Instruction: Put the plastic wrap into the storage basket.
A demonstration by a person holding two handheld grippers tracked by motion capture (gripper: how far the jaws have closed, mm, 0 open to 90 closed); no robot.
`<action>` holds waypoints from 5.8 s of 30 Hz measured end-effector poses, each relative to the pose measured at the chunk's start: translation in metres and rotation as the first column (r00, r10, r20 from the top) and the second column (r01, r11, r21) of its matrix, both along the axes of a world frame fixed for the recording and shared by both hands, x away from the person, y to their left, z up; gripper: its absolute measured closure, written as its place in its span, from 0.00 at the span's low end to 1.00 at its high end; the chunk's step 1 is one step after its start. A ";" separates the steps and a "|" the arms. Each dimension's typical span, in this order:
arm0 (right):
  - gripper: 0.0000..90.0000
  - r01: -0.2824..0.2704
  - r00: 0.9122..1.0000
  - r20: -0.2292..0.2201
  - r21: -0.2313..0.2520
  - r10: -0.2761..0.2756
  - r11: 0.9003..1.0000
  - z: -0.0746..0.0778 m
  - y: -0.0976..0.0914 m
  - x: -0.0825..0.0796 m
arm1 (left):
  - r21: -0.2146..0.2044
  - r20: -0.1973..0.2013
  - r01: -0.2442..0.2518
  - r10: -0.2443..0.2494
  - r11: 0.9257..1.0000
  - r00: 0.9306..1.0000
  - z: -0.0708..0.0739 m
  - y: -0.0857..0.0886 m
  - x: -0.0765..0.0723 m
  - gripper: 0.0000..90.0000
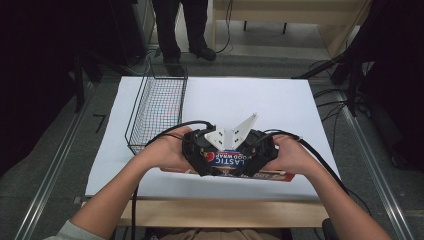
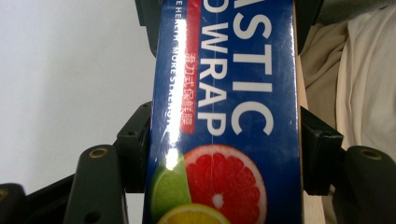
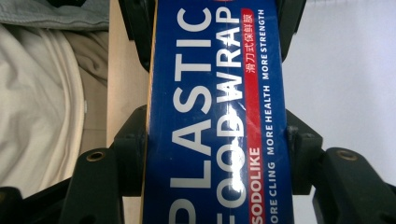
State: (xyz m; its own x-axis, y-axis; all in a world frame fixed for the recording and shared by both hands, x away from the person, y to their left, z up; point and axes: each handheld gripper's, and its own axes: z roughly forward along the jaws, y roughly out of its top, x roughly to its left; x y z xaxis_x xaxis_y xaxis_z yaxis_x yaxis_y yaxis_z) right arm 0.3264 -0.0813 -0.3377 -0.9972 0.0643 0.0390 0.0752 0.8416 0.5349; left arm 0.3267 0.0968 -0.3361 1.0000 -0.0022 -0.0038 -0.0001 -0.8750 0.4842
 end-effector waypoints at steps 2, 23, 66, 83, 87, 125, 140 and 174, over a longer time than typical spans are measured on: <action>0.46 -0.003 1.000 -0.007 -0.005 0.003 1.000 0.000 0.001 -0.001 | 0.005 0.001 0.001 -0.001 1.000 1.000 -0.001 -0.001 -0.001 0.41; 0.45 -0.041 0.999 -0.020 0.021 0.042 0.999 -0.002 0.000 -0.003 | 0.013 -0.043 -0.012 0.012 1.000 0.999 0.002 0.001 -0.004 0.46; 0.29 0.020 0.998 0.063 0.094 -0.026 0.995 -0.002 -0.025 0.003 | 0.025 -0.054 -0.106 0.107 0.994 0.993 0.010 0.010 0.003 0.45; 0.27 0.071 0.997 0.029 0.135 -0.075 0.988 0.000 -0.055 0.012 | 0.034 -0.039 -0.127 0.128 0.991 0.991 0.008 0.021 0.006 0.45; 0.27 0.081 0.996 0.032 0.138 -0.086 0.987 0.002 -0.061 0.014 | 0.051 -0.035 -0.144 0.146 0.988 0.989 0.005 0.024 0.007 0.45; 0.29 0.303 0.947 0.048 0.182 -0.316 0.935 -0.033 -0.113 0.019 | -0.016 -0.060 -0.489 0.487 0.872 0.871 0.024 0.073 0.042 0.45; 0.29 0.337 0.938 0.032 0.139 -0.344 0.931 -0.068 -0.097 0.023 | -0.019 -0.064 -0.586 0.584 0.810 0.809 0.032 0.091 0.063 0.45; 0.29 0.397 0.916 0.038 0.066 -0.400 0.915 -0.103 -0.086 0.027 | -0.031 -0.067 -0.895 0.892 0.446 0.447 0.036 0.141 0.127 0.45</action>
State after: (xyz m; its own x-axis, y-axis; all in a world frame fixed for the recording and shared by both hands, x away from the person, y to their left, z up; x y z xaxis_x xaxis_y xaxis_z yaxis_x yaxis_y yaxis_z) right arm 0.3535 -0.1670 -0.4409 -0.8899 0.4561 0.0053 0.3704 0.7158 0.5920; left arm 0.4538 0.2380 -0.3004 0.4487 0.8909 -0.0706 0.7840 -0.3545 0.5096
